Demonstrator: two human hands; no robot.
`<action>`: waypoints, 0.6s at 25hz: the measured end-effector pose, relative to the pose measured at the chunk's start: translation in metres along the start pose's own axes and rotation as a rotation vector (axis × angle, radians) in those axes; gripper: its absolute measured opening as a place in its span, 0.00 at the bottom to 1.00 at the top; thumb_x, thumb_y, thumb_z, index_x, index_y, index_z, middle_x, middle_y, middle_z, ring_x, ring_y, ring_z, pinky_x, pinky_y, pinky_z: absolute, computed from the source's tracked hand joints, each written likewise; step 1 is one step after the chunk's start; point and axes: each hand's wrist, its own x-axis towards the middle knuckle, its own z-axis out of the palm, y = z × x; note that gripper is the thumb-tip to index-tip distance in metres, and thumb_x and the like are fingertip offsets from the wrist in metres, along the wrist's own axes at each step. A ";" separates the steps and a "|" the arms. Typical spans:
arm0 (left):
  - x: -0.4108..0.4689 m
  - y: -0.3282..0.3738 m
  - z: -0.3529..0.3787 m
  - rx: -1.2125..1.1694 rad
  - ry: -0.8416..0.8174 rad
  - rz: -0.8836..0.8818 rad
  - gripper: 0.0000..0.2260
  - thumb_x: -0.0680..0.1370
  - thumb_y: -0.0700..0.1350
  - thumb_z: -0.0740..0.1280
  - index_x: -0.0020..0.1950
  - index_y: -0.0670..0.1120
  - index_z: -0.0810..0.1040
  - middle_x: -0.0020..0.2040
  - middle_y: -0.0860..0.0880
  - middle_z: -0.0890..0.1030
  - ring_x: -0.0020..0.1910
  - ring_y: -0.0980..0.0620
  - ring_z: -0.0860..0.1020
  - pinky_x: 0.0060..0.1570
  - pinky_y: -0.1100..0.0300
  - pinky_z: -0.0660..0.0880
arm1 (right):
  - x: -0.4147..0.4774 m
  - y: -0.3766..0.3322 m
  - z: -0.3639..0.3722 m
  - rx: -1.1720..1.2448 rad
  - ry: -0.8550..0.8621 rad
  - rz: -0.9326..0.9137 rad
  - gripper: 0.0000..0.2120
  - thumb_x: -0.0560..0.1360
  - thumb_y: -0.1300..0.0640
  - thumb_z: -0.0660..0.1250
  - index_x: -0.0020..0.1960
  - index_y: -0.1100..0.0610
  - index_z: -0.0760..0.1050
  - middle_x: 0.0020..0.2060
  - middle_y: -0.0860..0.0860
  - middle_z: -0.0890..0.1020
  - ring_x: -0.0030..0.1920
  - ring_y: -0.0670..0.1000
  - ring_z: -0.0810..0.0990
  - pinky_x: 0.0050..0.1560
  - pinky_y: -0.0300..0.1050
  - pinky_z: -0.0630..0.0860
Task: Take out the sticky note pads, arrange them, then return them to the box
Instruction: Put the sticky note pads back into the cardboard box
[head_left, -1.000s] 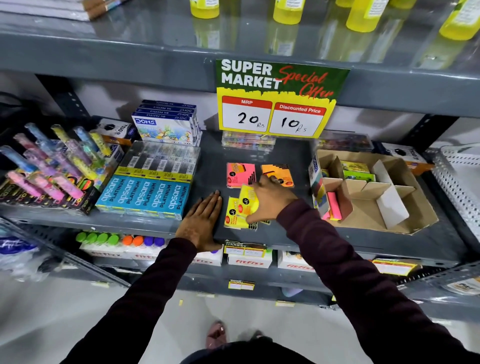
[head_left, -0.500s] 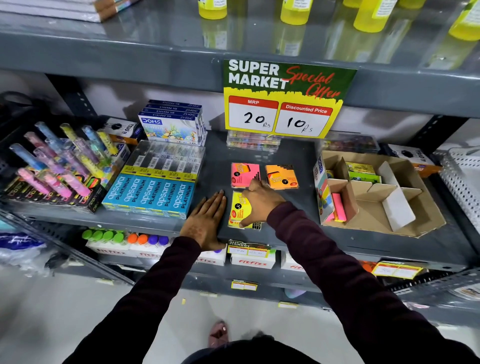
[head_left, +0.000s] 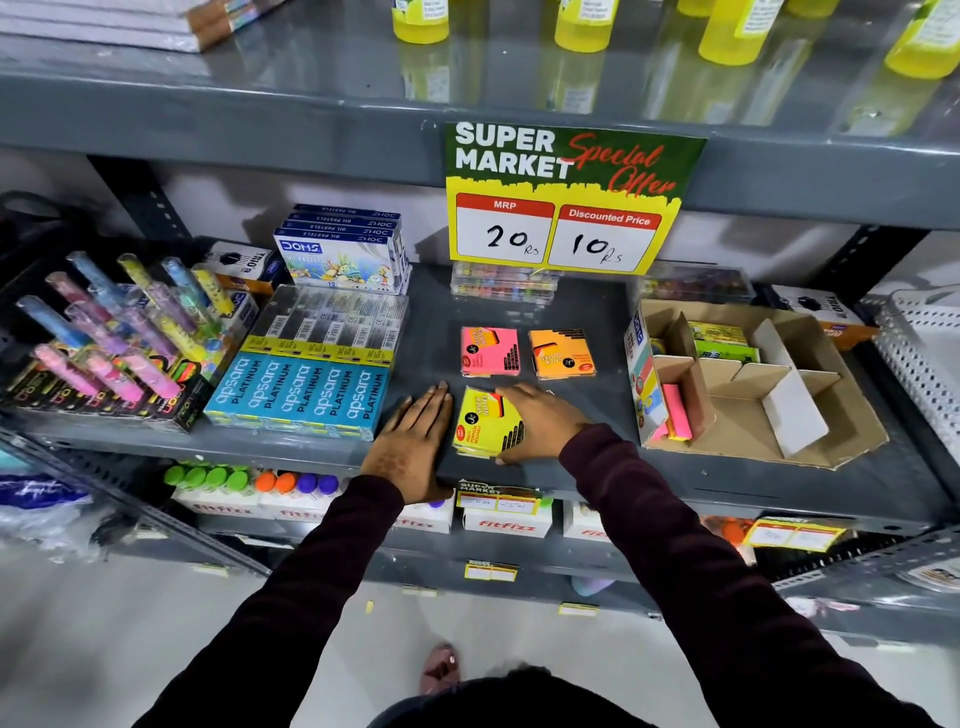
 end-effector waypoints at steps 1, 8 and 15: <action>0.000 0.000 0.000 0.020 -0.004 0.001 0.56 0.57 0.65 0.73 0.73 0.35 0.54 0.74 0.39 0.58 0.72 0.43 0.58 0.70 0.46 0.55 | -0.001 0.003 -0.001 0.027 -0.013 0.000 0.47 0.66 0.47 0.76 0.76 0.58 0.54 0.75 0.56 0.61 0.74 0.56 0.62 0.73 0.50 0.61; 0.001 0.001 0.001 0.081 0.000 0.010 0.54 0.64 0.67 0.68 0.74 0.38 0.44 0.76 0.41 0.46 0.74 0.46 0.46 0.72 0.50 0.44 | -0.004 0.010 0.004 0.112 0.012 -0.004 0.51 0.64 0.47 0.77 0.77 0.58 0.52 0.77 0.55 0.58 0.76 0.55 0.58 0.75 0.48 0.57; 0.000 0.002 0.000 0.057 -0.001 -0.005 0.53 0.64 0.67 0.66 0.74 0.40 0.42 0.76 0.43 0.44 0.74 0.48 0.44 0.72 0.50 0.43 | -0.011 0.020 0.019 0.182 0.126 0.082 0.49 0.64 0.43 0.75 0.76 0.55 0.53 0.76 0.55 0.60 0.77 0.56 0.55 0.76 0.50 0.56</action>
